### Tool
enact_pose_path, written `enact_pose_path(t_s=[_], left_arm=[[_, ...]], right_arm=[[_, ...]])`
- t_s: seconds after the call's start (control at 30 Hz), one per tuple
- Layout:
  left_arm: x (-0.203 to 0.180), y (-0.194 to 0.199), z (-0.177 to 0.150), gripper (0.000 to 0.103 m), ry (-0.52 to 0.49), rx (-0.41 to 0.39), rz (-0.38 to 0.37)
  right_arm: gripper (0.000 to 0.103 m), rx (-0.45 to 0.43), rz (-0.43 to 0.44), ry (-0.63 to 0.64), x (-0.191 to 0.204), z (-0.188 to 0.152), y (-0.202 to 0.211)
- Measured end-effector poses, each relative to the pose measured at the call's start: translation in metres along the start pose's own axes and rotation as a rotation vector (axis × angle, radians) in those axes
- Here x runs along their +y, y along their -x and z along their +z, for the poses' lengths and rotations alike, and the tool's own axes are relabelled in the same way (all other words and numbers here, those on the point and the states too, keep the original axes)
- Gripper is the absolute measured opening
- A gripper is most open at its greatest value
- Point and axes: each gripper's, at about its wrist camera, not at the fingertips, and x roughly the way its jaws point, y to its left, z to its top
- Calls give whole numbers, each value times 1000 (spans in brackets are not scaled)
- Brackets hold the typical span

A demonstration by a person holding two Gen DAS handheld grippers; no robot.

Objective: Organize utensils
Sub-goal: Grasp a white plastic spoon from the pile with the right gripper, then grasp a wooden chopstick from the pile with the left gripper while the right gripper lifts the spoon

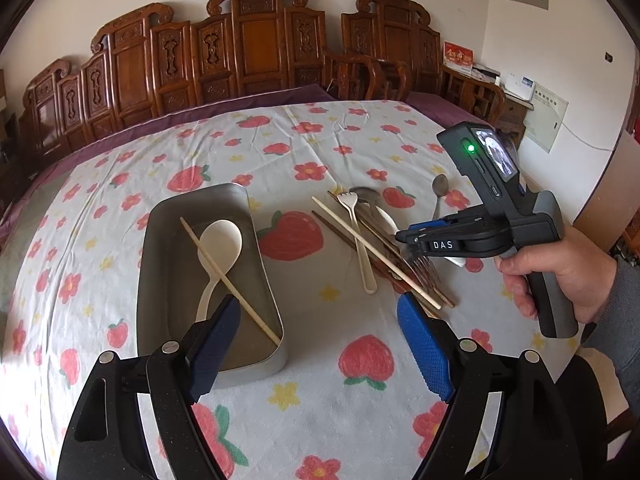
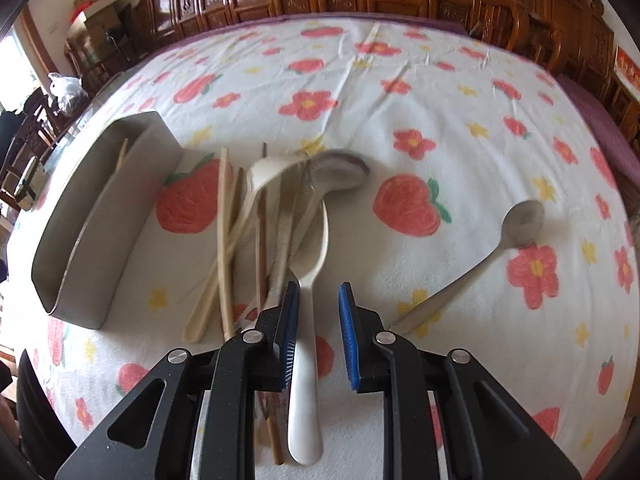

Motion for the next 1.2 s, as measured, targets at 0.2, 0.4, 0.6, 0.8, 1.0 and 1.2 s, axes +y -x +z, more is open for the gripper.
enact_pose_path(t_s=[0.2,0.4,0.6,0.8,1.0,1.2], left_arm=[[2,-1,-1,77,6,7,5],[-3,-3,-3,77,6,13,2],[-8,-10,-8,77,24,34,-13],[-16,-19,-12,77,42,56,-23],[-29,-29,-8,77,51,71,-27],[-32,-54,16,72,112,127,-16]], right_arm=[[18,15,6,-1,0,1,-2],[9,12,-19,-15,-4,-11,9],[4,-32,-44,-68,-18,-34,35],[4,-63,-54,-68,-21,-59,55],[4,-118,-27,-77,-21,-85,90],[4,-145,-17,-69,-20,-98,107]])
